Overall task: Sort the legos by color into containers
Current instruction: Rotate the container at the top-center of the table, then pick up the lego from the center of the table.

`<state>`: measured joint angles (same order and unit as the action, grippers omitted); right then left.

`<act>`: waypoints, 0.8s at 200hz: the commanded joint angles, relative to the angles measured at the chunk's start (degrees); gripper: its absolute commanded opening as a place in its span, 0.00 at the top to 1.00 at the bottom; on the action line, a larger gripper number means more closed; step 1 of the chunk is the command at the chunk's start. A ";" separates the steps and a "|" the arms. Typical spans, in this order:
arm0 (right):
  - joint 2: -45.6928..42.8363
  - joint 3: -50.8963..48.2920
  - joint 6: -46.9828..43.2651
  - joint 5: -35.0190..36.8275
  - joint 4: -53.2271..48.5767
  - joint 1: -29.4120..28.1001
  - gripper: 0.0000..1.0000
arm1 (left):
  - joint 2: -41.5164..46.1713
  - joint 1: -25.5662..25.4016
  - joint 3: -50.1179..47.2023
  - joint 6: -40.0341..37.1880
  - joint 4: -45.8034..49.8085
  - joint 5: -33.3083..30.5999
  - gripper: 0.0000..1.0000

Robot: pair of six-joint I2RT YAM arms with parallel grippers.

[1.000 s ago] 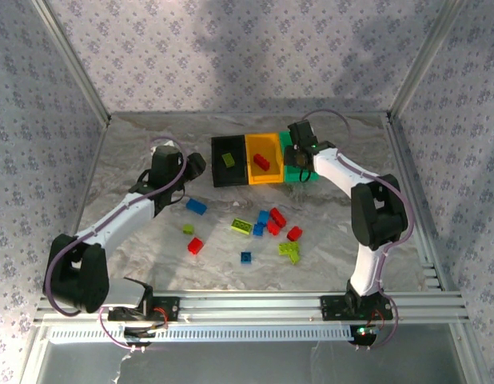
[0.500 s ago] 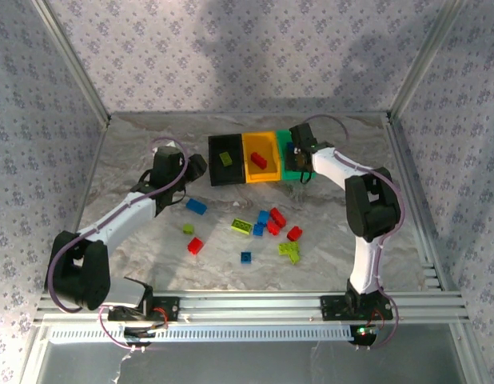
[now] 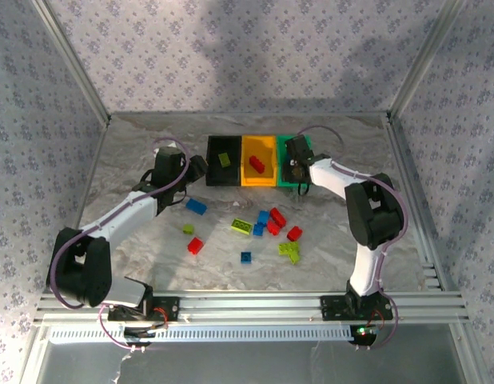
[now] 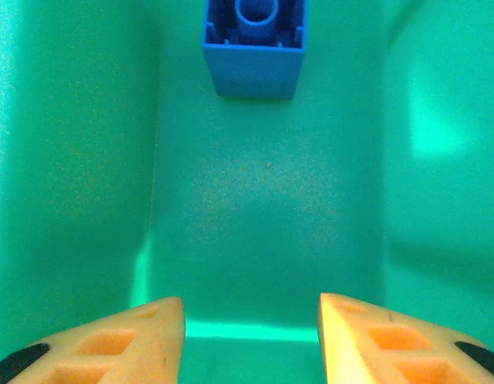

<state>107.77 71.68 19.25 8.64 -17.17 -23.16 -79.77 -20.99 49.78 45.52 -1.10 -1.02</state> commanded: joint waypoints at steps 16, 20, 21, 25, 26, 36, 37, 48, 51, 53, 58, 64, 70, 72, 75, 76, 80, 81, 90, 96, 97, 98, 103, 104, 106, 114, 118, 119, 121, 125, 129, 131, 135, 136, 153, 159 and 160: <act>-3.25 -2.86 0.97 2.69 -4.27 -1.84 0.51 | 0.28 0.16 1.21 -0.32 -0.65 0.58 0.41; -3.35 -2.86 0.93 2.86 -4.39 -1.76 0.51 | 0.37 0.17 1.07 -0.32 -0.65 0.51 0.41; -3.35 -2.86 0.90 2.87 -4.38 -1.78 0.51 | 0.38 0.17 1.09 -0.33 -0.70 0.54 0.41; -3.43 -2.86 0.82 2.99 -4.50 -1.70 0.51 | 0.51 0.16 0.97 -0.30 -0.76 0.57 0.41; -3.44 -2.86 0.81 3.02 -4.52 -1.71 0.51 | 0.50 0.16 0.99 -0.32 -0.80 0.58 0.41; -3.65 -2.86 0.62 3.13 -4.93 -1.39 0.51 | 0.63 0.16 0.91 -0.17 -0.92 0.66 0.41; -3.68 -2.86 0.62 3.13 -5.00 -1.38 0.51 | 0.65 0.16 0.88 -0.17 -0.92 0.66 0.41; -4.41 -2.86 0.41 3.22 -5.24 -1.30 0.51 | 0.89 0.16 0.88 -0.41 -0.68 0.67 0.41; -4.63 -2.86 0.41 3.22 -5.37 -1.38 0.51 | 0.99 0.16 0.89 -0.38 -0.61 0.71 0.41; -4.90 -2.86 0.32 3.22 -5.41 -1.41 0.51 | 1.08 0.16 0.92 -0.42 -0.58 0.68 0.41; -5.48 -2.86 0.22 3.30 -5.50 -1.52 0.51 | 1.15 0.16 0.93 -0.43 -0.48 0.67 0.41; -6.25 -2.86 0.10 3.44 -5.72 -1.59 0.51 | 1.36 0.16 0.86 -0.47 -0.39 0.57 0.41; -7.05 -2.86 -0.12 3.57 -5.97 -1.79 0.51 | 1.45 0.17 0.69 -0.43 -0.45 0.45 0.41; -7.35 -2.86 -0.20 3.64 -6.13 -1.87 0.51 | 1.52 0.17 0.56 -0.39 -0.51 0.41 0.40; -7.76 -2.86 -0.37 3.66 -6.23 -1.90 0.51 | 1.54 0.19 0.51 -0.38 -0.56 0.40 0.41; -7.93 -2.86 -0.41 3.66 -6.27 -1.98 0.51 | 1.54 0.17 0.50 -0.36 -0.61 0.40 0.41; -8.55 -2.86 -0.56 3.79 -6.46 -2.16 0.51 | 1.60 0.18 0.35 -0.31 -0.80 0.33 0.41; -8.72 -2.86 -0.63 3.86 -6.42 -2.20 0.51 | 1.57 0.17 0.29 -0.28 -0.86 0.28 0.41; -10.15 -4.56 -1.03 4.09 -6.68 -2.66 0.51 | 1.28 0.17 0.21 -0.16 -1.24 0.23 0.40; -11.08 -5.17 -1.34 4.34 -6.75 -2.93 0.51 | 1.07 0.16 0.23 -0.15 -1.30 0.31 0.40; -11.26 -5.25 -1.42 4.40 -6.79 -2.98 0.50 | 0.95 0.16 0.27 -0.16 -1.29 0.36 0.41; -11.44 -5.28 -1.45 4.47 -6.85 -3.01 0.51 | 0.90 0.16 0.30 -0.12 -1.28 0.38 0.40; -12.27 -5.83 -1.70 4.81 -6.92 -3.41 0.51 | 0.59 0.08 0.51 -0.10 -1.27 0.57 0.40; -12.38 -5.88 -1.73 4.89 -6.92 -3.44 0.51 | 0.54 0.08 0.55 -0.09 -1.27 0.57 0.40; -12.75 -6.08 -1.75 5.09 -7.00 -3.64 0.51 | 0.41 0.12 0.57 -0.10 -1.27 0.64 0.40; -14.16 -7.04 -1.91 5.88 -7.02 -4.24 0.51 | -0.10 0.00 0.91 -0.15 -1.21 0.86 0.40; -14.92 -7.81 -1.85 6.09 -6.96 -4.46 0.51 | -0.36 -0.06 0.91 -0.08 -1.27 0.89 0.40; -15.11 -7.93 -1.80 6.15 -6.89 -4.54 0.50 | -0.37 -0.08 0.92 -0.08 -1.31 0.91 0.41; -15.48 -8.41 -1.77 6.28 -6.78 -4.64 0.51 | -0.54 -0.16 0.95 -0.06 -1.35 0.92 0.40; -16.34 -9.16 -1.80 6.30 -6.39 -4.94 0.51 | -0.77 -0.26 1.02 0.04 -1.50 0.92 0.40; -17.29 -10.08 -1.92 6.18 -5.81 -5.23 0.50 | -0.96 -0.36 0.98 0.05 -1.71 0.93 0.40; -17.67 -10.73 -1.97 6.00 -5.47 -5.41 0.50 | -1.06 -0.38 0.99 0.15 -1.84 0.91 0.40; -18.61 -11.95 -2.16 5.55 -4.76 -5.68 0.50 | -1.29 -0.49 0.96 0.32 -2.03 0.73 0.41; -18.85 -12.11 -2.22 5.40 -4.61 -5.72 0.50 | -1.32 -0.52 0.95 0.34 -2.09 0.61 0.41; -22.53 -16.25 -2.98 3.83 -2.23 -6.93 0.49 | -1.10 -1.02 0.01 1.41 -4.47 -0.14 0.41; -23.73 -17.32 -2.99 4.20 -2.04 -7.51 0.49 | -1.05 -1.35 -0.31 1.58 -5.37 -0.44 0.41; -23.91 -17.43 -2.99 4.33 -2.06 -7.65 0.49 | -1.03 -1.43 -0.35 1.63 -5.47 -0.55 0.41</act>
<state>88.20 58.50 17.89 12.67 -20.29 -29.19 -80.73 -21.39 49.76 45.98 -2.24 -0.91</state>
